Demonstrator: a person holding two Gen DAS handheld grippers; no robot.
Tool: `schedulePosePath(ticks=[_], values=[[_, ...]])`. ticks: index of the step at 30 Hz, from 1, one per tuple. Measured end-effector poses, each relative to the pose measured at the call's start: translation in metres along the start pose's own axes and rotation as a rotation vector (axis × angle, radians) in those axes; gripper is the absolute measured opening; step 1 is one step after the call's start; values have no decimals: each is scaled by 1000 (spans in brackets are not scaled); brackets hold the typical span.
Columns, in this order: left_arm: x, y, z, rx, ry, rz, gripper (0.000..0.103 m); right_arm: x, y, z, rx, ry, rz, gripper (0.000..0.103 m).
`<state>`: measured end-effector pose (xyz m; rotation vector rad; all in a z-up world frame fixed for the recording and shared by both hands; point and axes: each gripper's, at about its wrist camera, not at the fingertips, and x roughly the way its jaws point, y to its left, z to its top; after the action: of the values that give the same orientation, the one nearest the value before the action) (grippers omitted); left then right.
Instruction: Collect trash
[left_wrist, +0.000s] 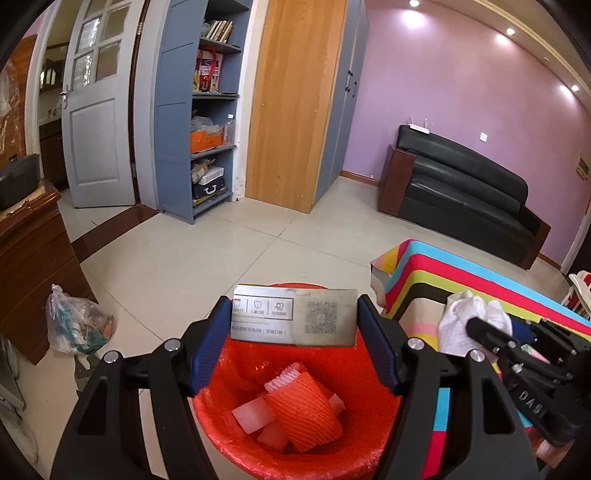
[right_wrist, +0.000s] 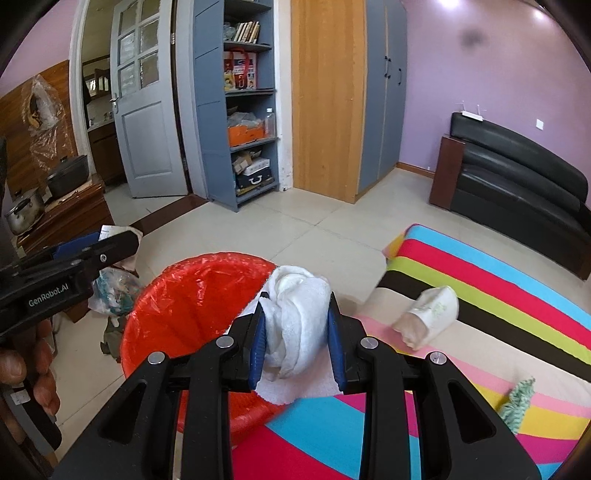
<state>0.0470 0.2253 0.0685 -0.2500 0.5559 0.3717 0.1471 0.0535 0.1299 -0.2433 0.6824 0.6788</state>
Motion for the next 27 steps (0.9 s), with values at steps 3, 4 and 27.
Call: schedulePosePath(ticks=[3, 4, 27], values=[[3, 5, 2, -10, 2, 14, 67, 7, 9, 4, -12, 2, 8, 28], [5, 8, 2, -16, 4, 18, 67, 9, 11, 4, -12, 2, 9, 29], [20, 25, 9, -87, 15, 31, 67, 45, 22, 16, -4, 21, 53, 43]])
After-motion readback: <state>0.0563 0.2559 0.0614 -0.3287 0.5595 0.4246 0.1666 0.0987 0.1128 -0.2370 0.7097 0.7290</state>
